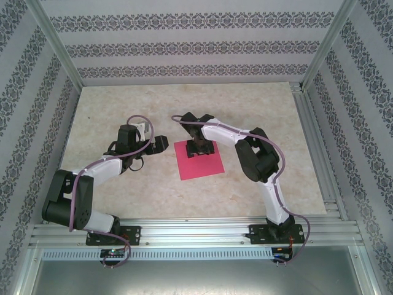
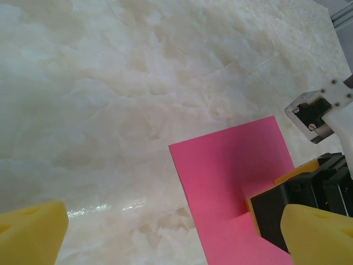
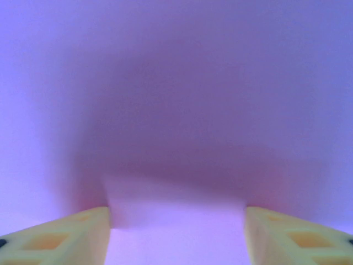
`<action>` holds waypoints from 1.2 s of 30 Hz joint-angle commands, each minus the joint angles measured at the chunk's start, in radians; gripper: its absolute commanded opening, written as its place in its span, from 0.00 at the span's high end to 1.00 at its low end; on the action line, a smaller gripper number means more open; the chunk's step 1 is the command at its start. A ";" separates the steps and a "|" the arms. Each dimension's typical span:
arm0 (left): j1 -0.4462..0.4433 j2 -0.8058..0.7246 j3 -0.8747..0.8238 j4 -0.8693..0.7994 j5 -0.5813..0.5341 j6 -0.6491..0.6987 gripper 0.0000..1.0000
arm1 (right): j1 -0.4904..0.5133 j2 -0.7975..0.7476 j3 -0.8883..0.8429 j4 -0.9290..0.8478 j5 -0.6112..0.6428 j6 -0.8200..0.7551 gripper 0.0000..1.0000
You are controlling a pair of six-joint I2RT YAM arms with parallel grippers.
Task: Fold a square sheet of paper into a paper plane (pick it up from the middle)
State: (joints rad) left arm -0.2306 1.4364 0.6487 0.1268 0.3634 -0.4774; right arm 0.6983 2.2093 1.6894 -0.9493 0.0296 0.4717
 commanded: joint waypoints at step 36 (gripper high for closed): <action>-0.013 0.017 0.035 -0.016 0.014 -0.055 0.00 | 0.015 -0.098 0.005 0.015 -0.027 -0.006 0.69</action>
State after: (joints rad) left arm -0.2317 1.4452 0.6598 0.1093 0.3611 -0.5102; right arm 0.7116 2.1815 1.6985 -0.9512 0.0193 0.4664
